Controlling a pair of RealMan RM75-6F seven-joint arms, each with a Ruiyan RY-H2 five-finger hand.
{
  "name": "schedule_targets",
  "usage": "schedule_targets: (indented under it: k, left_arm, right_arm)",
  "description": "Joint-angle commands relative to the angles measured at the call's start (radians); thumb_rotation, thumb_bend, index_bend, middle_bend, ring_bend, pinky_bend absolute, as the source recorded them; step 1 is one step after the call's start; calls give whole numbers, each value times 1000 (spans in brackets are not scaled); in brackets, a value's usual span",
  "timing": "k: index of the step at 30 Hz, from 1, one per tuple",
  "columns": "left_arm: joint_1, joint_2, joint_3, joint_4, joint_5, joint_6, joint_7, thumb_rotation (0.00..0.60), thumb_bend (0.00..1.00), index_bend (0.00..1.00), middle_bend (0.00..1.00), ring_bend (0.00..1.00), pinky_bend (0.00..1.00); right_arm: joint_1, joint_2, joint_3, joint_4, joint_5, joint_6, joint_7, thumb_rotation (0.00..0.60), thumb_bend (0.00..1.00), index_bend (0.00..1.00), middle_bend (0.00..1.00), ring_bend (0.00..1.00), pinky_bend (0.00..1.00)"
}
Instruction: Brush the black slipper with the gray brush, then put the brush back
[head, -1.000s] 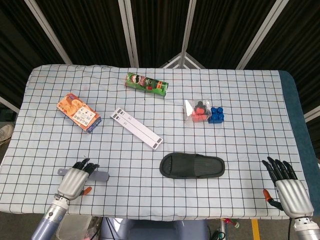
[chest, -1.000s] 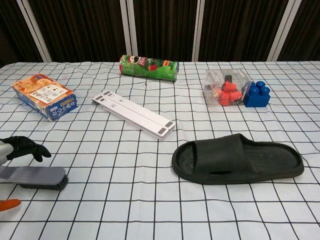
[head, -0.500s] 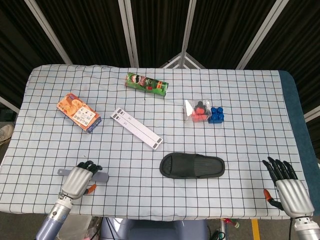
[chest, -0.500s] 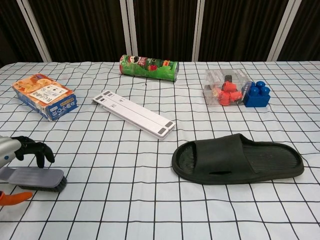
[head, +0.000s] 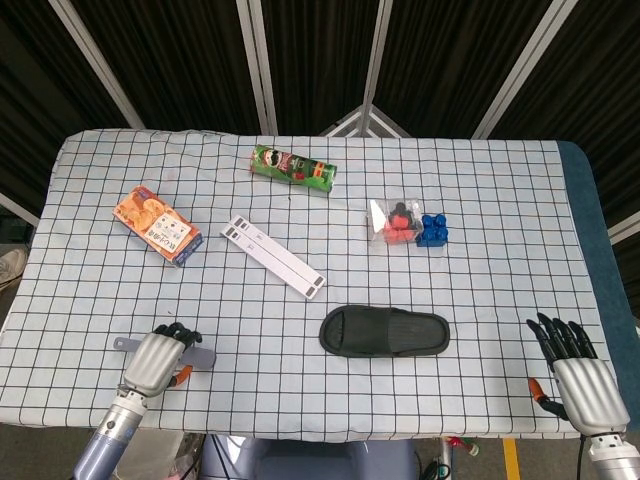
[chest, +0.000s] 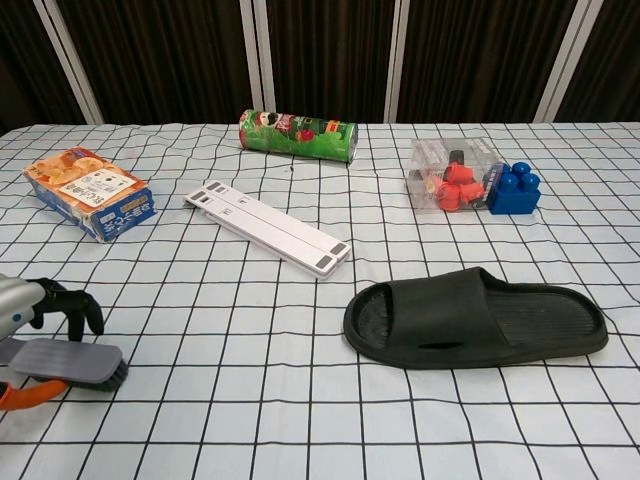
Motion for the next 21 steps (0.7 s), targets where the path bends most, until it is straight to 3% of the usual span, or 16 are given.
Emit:
schedule_targets:
  k: [1,9,16,21]
  left_arm:
    - [-1,0,1,0,-1,-1,1,600,331,386,460,309,397]
    - [-1,3,8,-3,4,11,16,600,383,465,529,376,460]
    - [-2,5,8,-9,-12,4,33,600,490,512,577,418,503]
    - [-6,-1,-1,-6,-7,16,31,600,551,597,651,489,576]
  right_arm:
    - [1,-1,1,0,2,-2,-1,600,430,0,0,0,0]
    - [3,-2,1,0,4,-6,-3,600,430,0,0,0,0]
    - [3,-2,1,0,4,-7,-3,600,430,0,0,0,0]
    - [3,-3,0,-1,2,-6,-4,600,430,0,0,0,0]
